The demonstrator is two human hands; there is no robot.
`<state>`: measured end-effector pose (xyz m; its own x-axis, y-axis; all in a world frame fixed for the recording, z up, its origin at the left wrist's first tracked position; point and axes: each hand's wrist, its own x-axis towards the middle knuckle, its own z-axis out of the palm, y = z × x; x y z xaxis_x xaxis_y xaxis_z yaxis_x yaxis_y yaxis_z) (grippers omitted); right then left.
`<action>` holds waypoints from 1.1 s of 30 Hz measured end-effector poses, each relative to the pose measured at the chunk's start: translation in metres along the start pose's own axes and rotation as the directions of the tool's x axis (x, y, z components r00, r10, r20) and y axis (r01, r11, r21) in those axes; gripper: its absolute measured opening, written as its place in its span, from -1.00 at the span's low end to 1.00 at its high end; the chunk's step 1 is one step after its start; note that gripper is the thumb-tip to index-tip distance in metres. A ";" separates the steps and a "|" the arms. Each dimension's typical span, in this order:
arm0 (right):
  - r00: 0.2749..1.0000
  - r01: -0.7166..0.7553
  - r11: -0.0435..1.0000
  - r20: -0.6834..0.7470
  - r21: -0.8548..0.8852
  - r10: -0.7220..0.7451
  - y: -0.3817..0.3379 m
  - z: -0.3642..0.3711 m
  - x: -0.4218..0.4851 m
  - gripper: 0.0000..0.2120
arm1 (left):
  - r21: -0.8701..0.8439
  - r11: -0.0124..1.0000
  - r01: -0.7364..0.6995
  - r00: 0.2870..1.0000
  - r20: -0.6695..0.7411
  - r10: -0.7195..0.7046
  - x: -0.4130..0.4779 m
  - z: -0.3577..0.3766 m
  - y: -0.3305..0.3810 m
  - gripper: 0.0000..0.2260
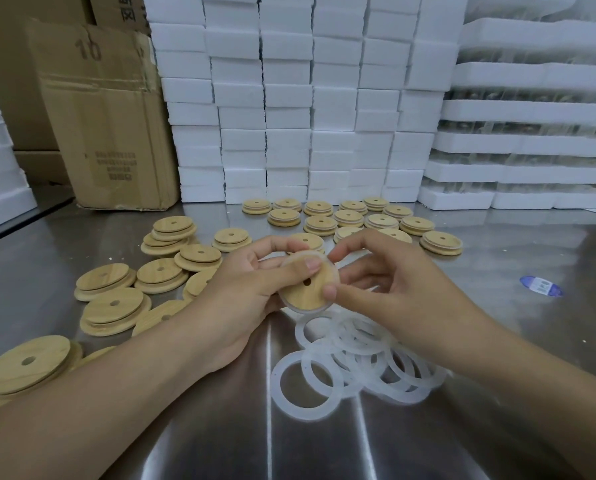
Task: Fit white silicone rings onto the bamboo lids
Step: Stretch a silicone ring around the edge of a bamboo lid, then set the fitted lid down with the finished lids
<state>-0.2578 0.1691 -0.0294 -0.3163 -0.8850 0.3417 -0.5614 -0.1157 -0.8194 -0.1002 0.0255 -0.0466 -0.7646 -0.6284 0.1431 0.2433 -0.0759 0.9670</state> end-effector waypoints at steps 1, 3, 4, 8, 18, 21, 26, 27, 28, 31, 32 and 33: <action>1.000 -0.012 1.000 0.009 0.026 0.012 -0.001 0.001 0.000 -0.78 | 0.008 1.000 -0.003 1.000 0.006 0.003 0.000 0.001 0.000 -0.59; 1.000 -0.024 0.997 -0.004 0.067 0.024 -0.001 -0.001 0.000 -0.81 | 0.023 1.000 -0.013 1.000 0.014 0.013 -0.001 0.002 0.000 -0.61; 0.999 -0.028 0.996 -0.020 0.084 0.030 -0.001 -0.004 0.002 -0.82 | 0.033 0.999 -0.021 1.000 0.008 0.020 -0.001 0.002 -0.001 -0.65; 0.967 -0.120 0.985 -0.212 0.126 0.145 0.010 -0.030 0.014 -0.91 | 0.109 0.993 -0.050 0.997 -0.049 0.055 0.001 0.002 -0.004 -0.85; 0.727 -0.296 0.848 -0.472 0.440 0.499 0.063 -0.078 0.027 -0.76 | 0.129 0.992 -0.009 0.990 -0.140 0.028 0.002 0.003 -0.003 -0.78; 0.725 -0.314 0.844 -0.464 0.435 0.509 0.068 -0.076 0.028 -0.76 | 0.136 0.991 0.000 0.989 -0.147 0.020 0.003 0.003 -0.003 -0.77; 0.773 -0.418 0.890 -0.443 0.181 0.453 0.073 -0.076 0.028 -0.81 | 0.141 0.990 -0.002 0.988 -0.152 0.023 0.003 0.003 -0.004 -0.77; 0.794 -0.443 0.896 -0.449 0.033 0.409 0.073 -0.076 0.027 -0.82 | 0.140 0.990 -0.002 0.988 -0.152 0.024 0.003 0.003 -0.004 -0.77; 0.816 -0.444 0.890 -0.457 -0.105 0.354 0.073 -0.075 0.027 -0.83 | 0.142 0.990 -0.003 0.988 -0.152 0.025 0.003 0.003 -0.004 -0.76; 0.873 -0.377 0.861 -0.441 -0.342 0.208 0.070 -0.070 0.026 -0.82 | 0.149 0.989 -0.005 0.989 -0.147 0.028 0.003 0.003 -0.003 -0.76; 0.891 -0.355 0.856 -0.413 -0.376 0.189 0.069 -0.068 0.026 -0.82 | 0.152 0.988 -0.005 0.989 -0.146 0.028 0.003 0.003 -0.003 -0.76; 0.909 -0.333 0.852 -0.376 -0.404 0.177 0.069 -0.066 0.025 -0.82 | 0.156 0.988 -0.006 0.989 -0.144 0.029 0.003 0.003 -0.003 -0.76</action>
<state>-0.3554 0.1686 -0.0467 -0.6747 -0.6557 0.3388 -0.6821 0.3785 -0.6258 -0.1054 0.0262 -0.0485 -0.6634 -0.7351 0.1393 0.1523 0.0496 0.9871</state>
